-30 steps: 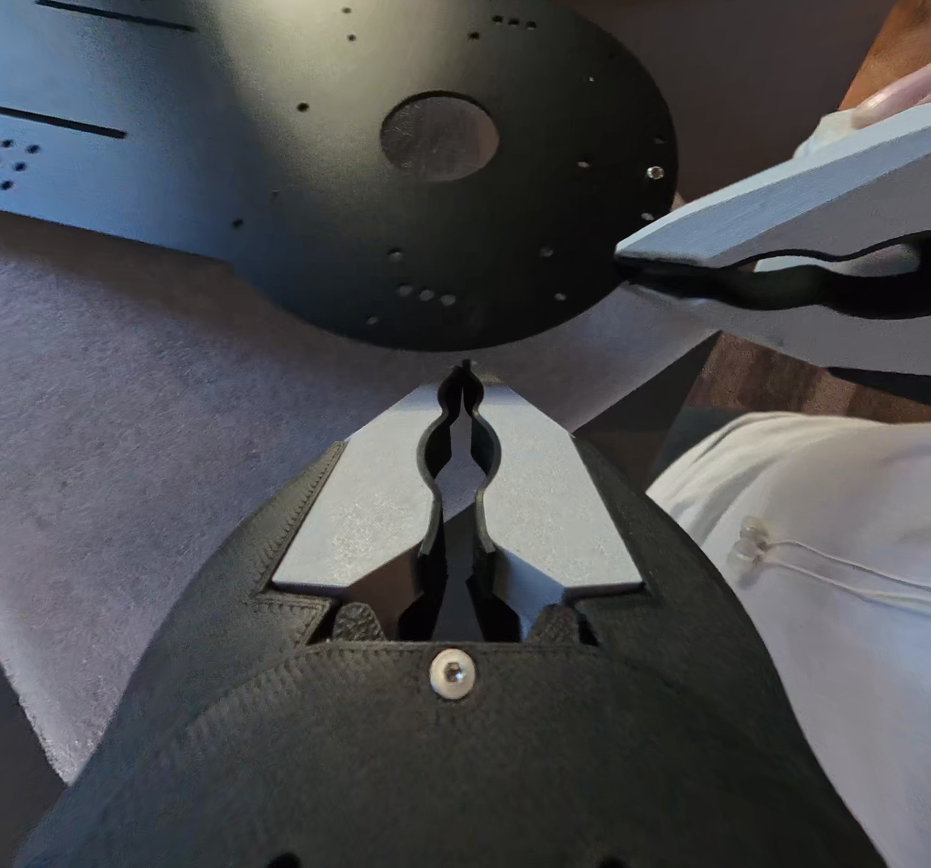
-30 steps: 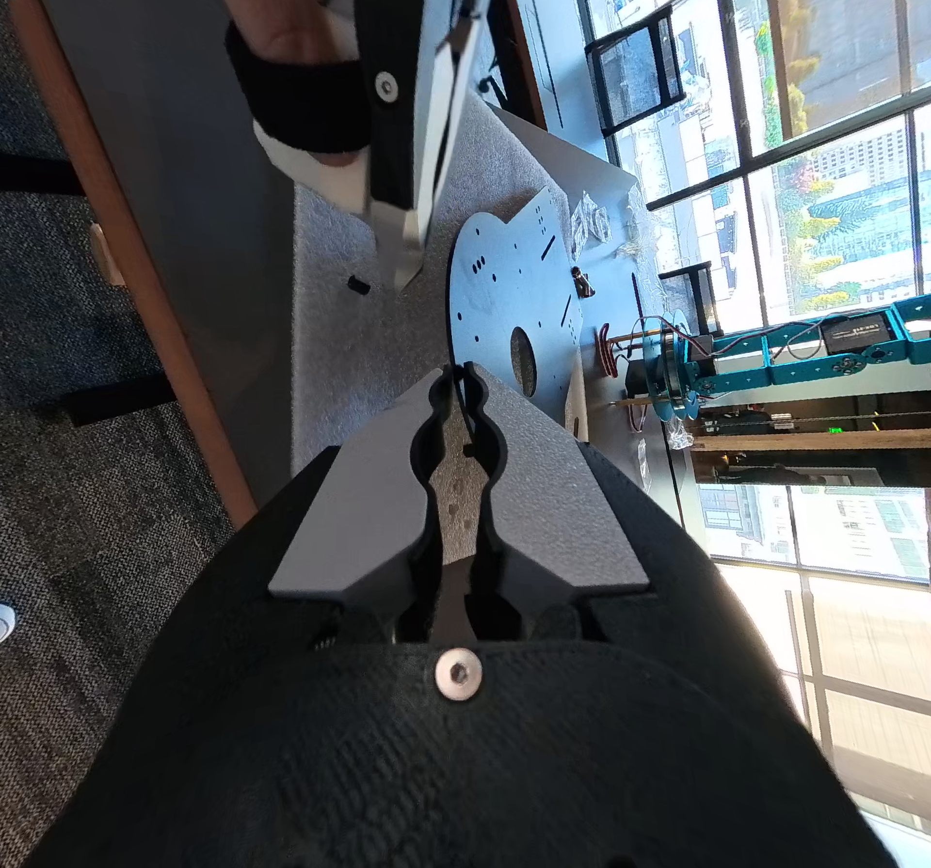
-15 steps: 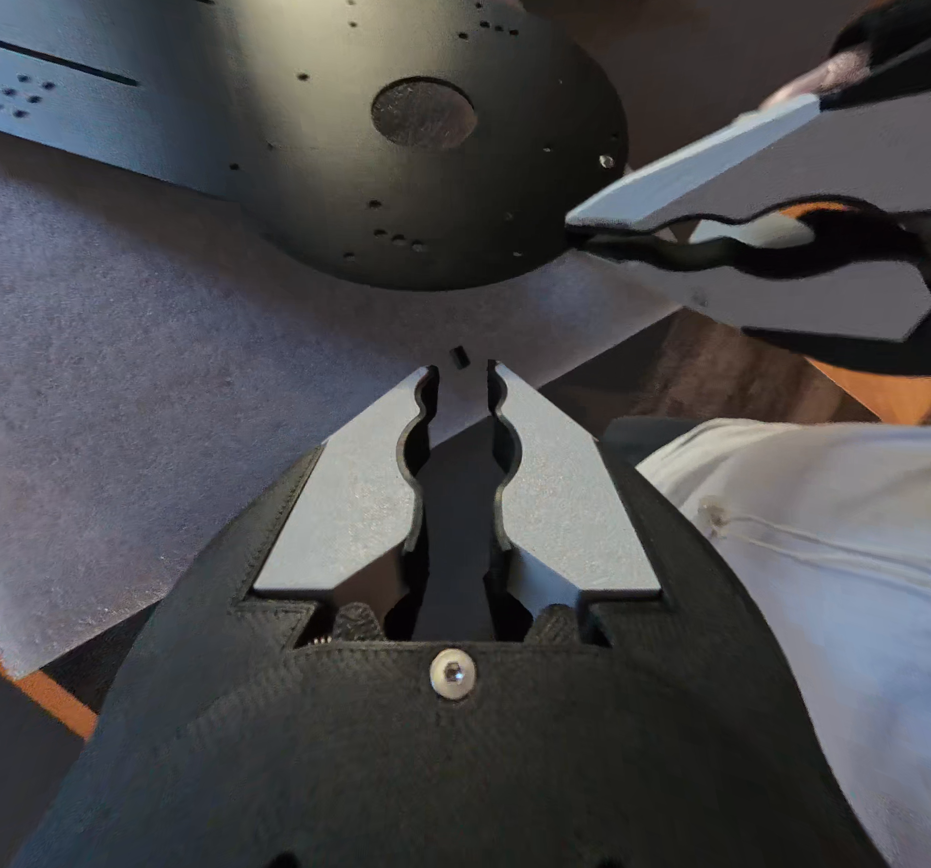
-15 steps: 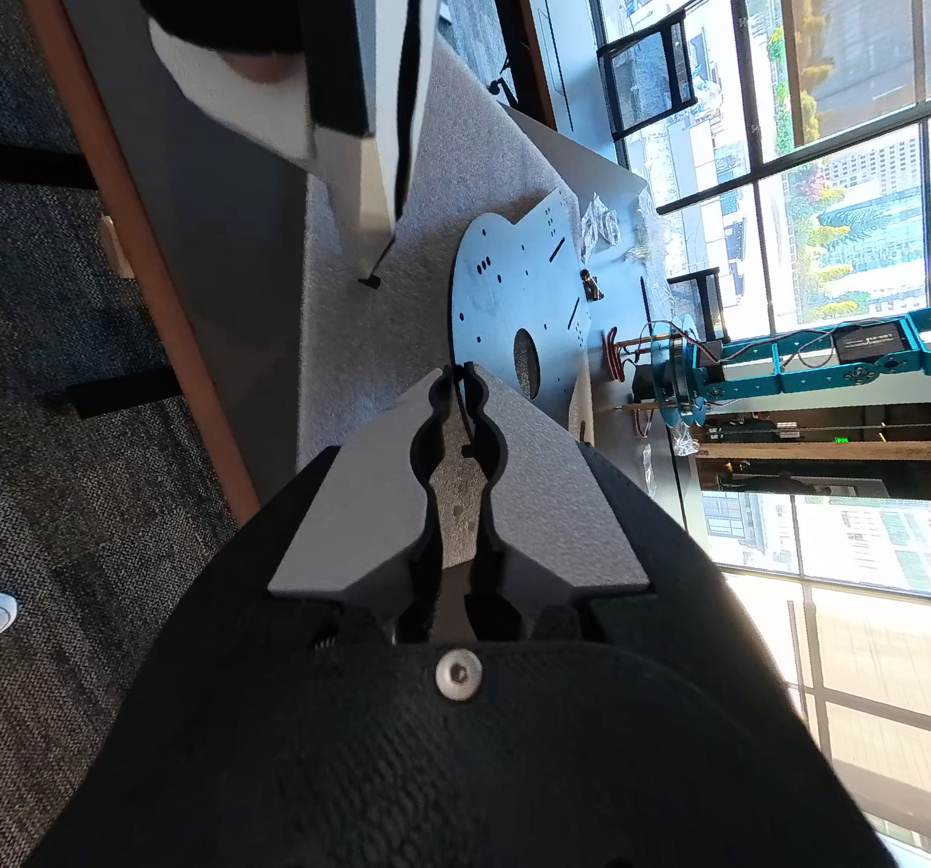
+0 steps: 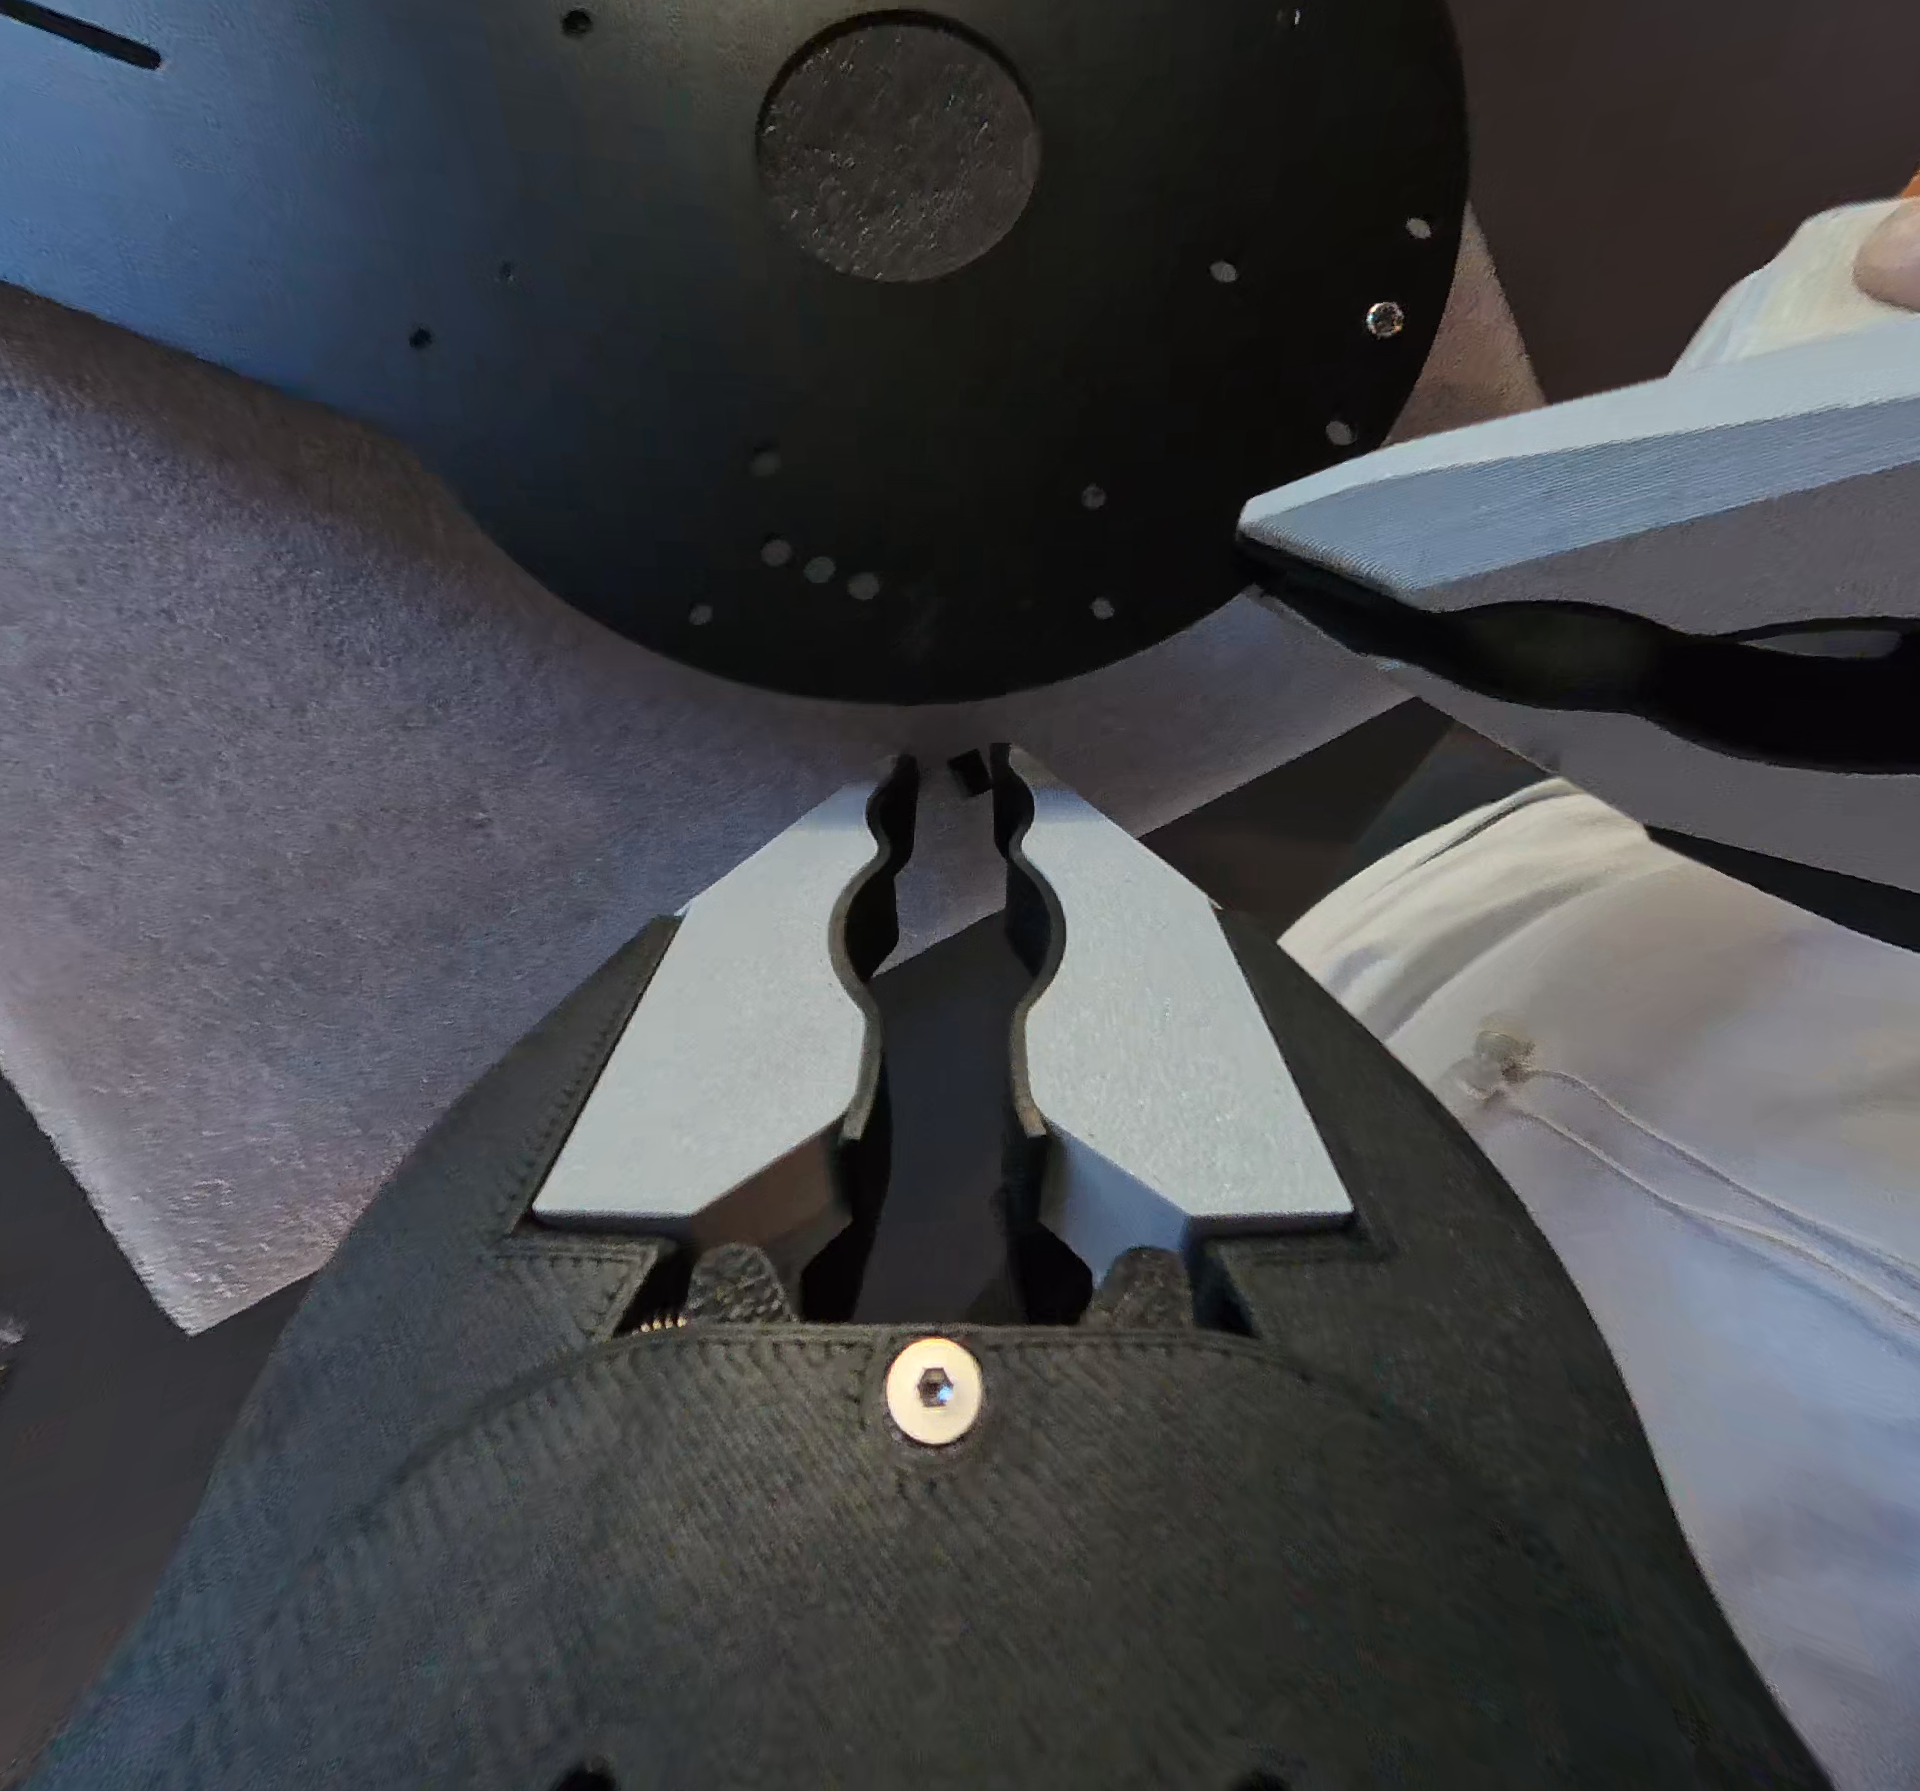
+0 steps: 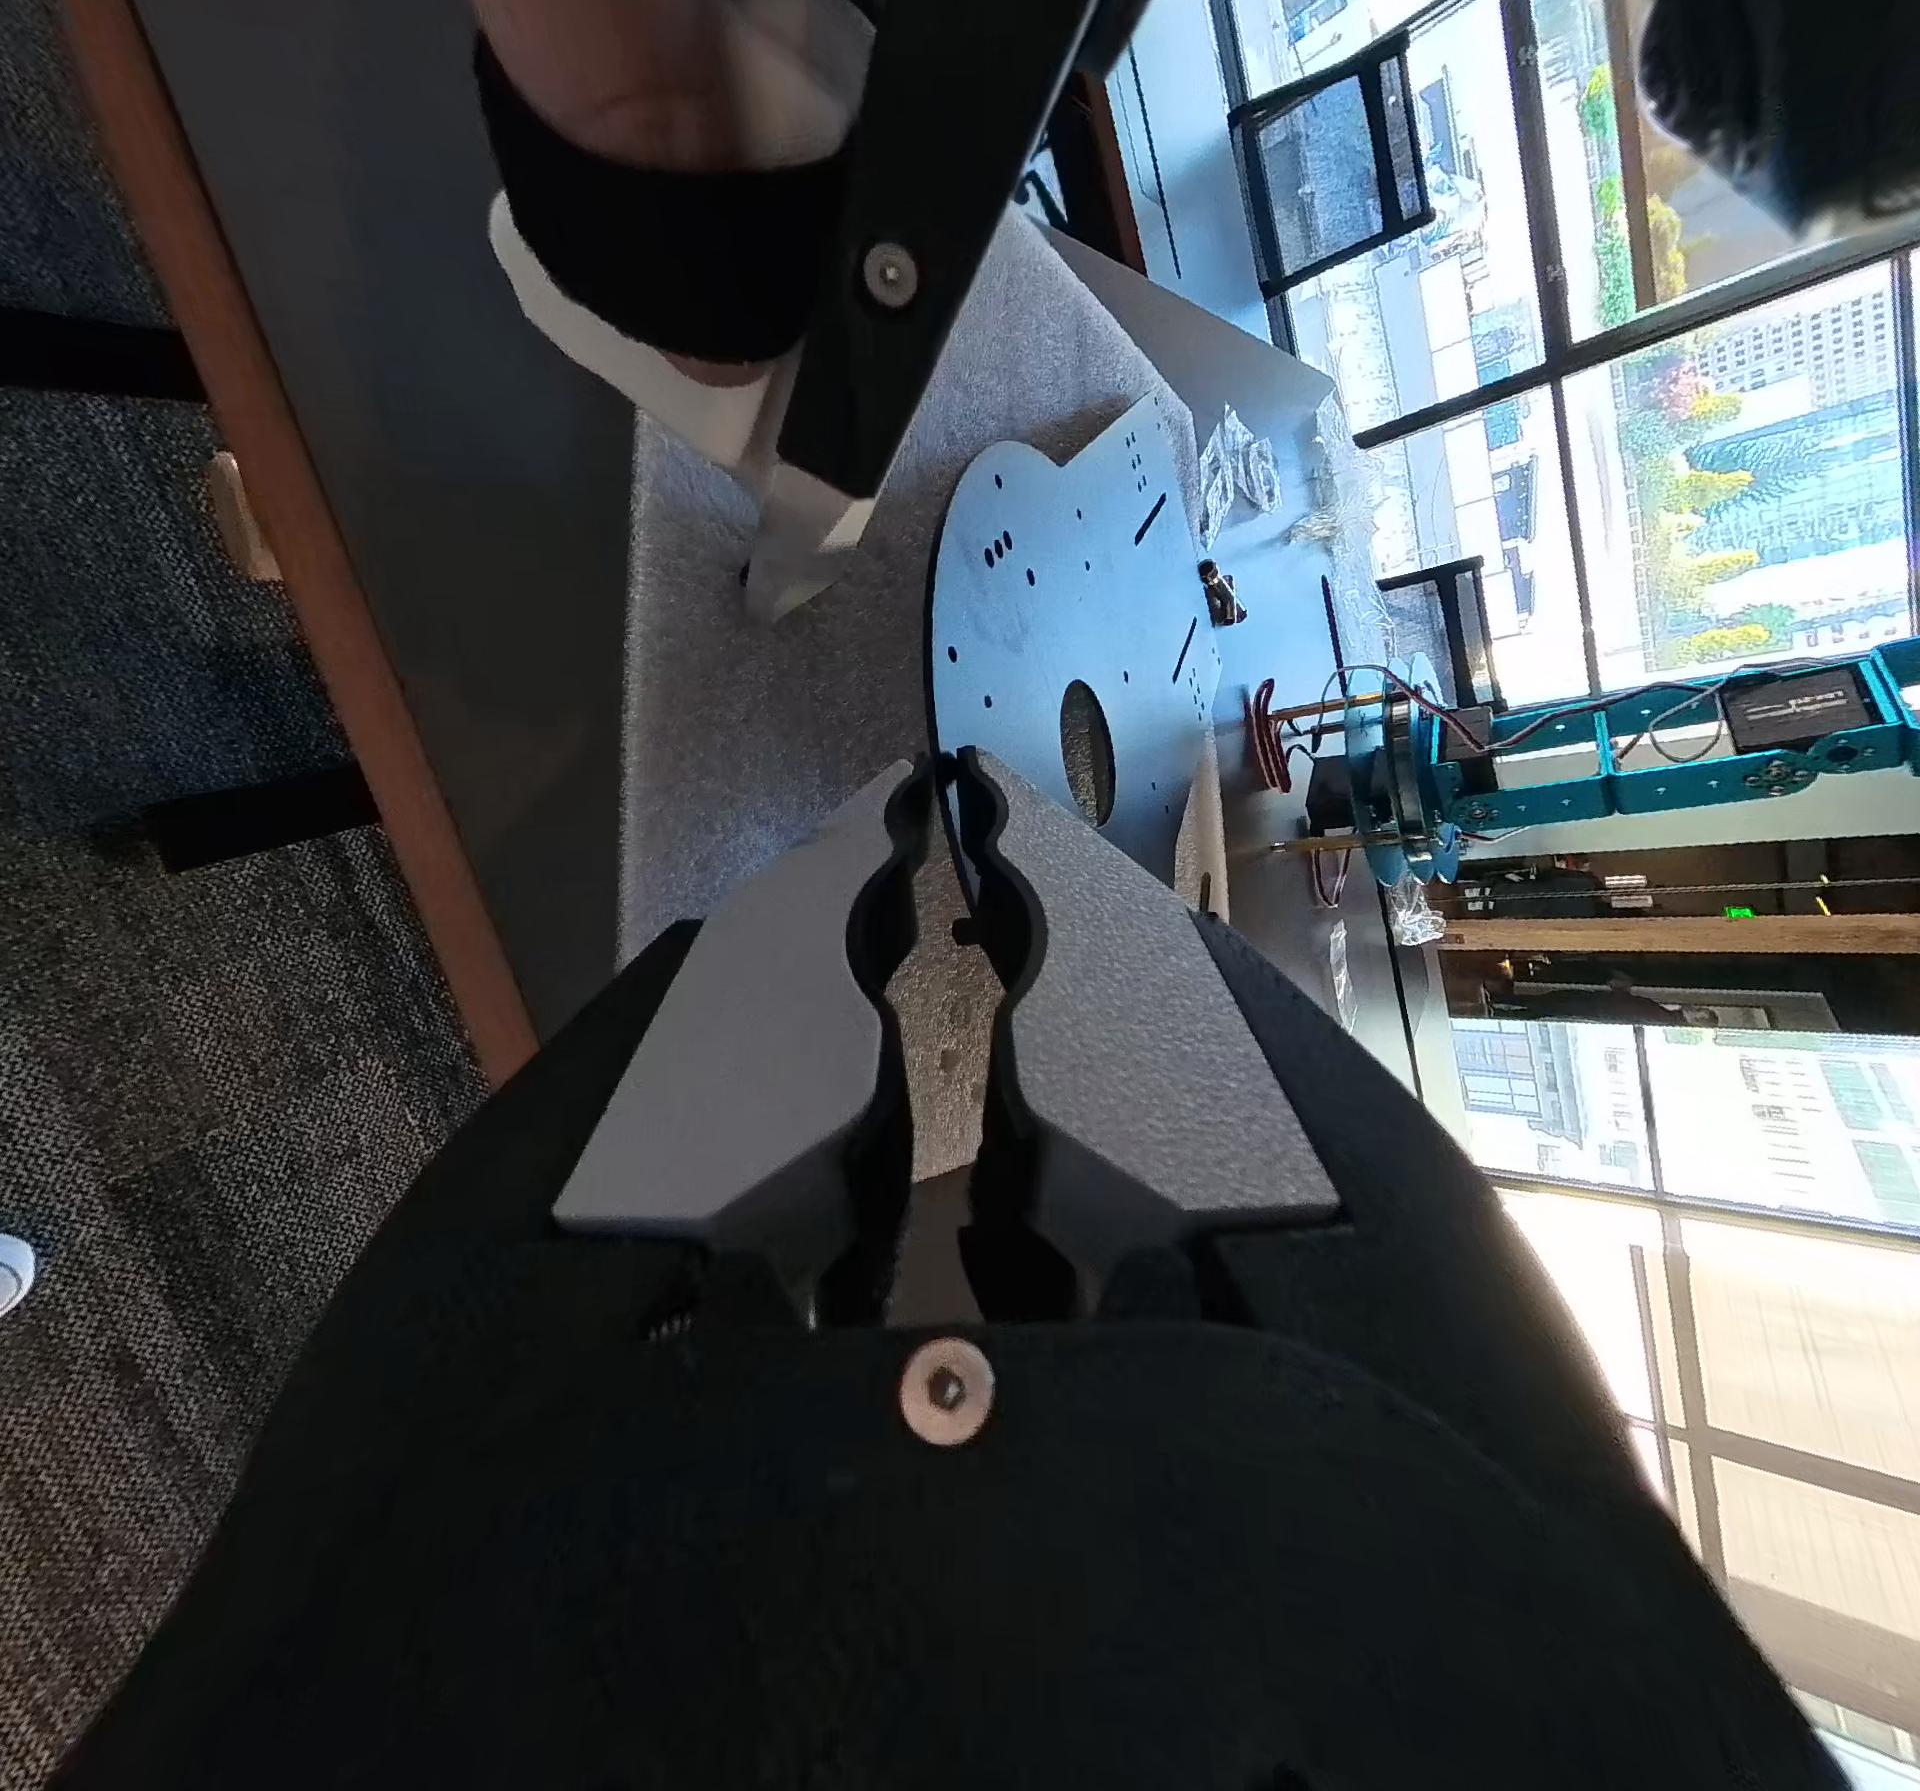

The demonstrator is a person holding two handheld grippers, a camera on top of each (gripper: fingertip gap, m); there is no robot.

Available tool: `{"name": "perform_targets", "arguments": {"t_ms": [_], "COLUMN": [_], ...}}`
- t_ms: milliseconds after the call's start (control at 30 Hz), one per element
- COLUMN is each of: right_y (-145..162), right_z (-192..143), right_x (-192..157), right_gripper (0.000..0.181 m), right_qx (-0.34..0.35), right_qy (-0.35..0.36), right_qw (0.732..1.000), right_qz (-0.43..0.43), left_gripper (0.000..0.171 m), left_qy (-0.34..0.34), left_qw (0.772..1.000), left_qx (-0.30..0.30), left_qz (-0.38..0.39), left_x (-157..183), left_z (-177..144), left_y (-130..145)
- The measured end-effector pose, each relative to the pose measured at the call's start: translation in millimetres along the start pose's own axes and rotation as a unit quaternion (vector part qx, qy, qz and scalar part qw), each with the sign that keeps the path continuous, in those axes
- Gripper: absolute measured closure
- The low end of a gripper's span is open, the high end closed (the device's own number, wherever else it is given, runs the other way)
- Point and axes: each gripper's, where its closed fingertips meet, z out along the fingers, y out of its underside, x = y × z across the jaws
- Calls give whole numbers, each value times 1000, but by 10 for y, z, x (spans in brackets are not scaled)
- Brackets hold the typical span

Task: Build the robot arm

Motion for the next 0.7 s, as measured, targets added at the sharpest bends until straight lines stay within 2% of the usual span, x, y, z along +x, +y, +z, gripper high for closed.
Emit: {"name": "perform_targets", "arguments": {"t_ms": [100, 200, 267, 367, 433, 533, 633, 700], "right_y": [11, 32, 48, 69, 75, 59, 36, 34], "right_z": [-3, 0, -1, -5, -13, -30, -34, -29], "right_x": [9, 6, 2, 6, 30, 70, 92, 98], "right_gripper": [180, 179, 180, 179, 180, 180, 180, 180], "right_qx": [1, -1, -3, -3, -3, 3, 6, 5], "right_qy": [2, 2, 3, 5, 11, 18, 21, 20], "right_qw": [1000, 1000, 1000, 1000, 1000, 1000, 1000, 1000], "right_qz": [-1, 1, 4, 12, 17, 19, 20, 19], "left_gripper": [163, 167, 167, 167, 168, 167, 168, 168], "left_qy": [-22, -45, -48, 23, 40, 8, 7, -7], "left_qw": [999, 998, 997, 989, 978, 974, 959, 961], "left_qx": [-6, 14, 55, 146, 199, 204, 243, 222], "left_qz": [26, 45, 39, 20, 43, 100, 148, 168], "left_x": [-10, -60, -92, 78, 150, 151, 276, 271], "left_z": [7, -11, -39, -48, -12, 58, -9, 56], "left_y": [-5, -30, -91, -234, -295, -273, -389, -380]}}
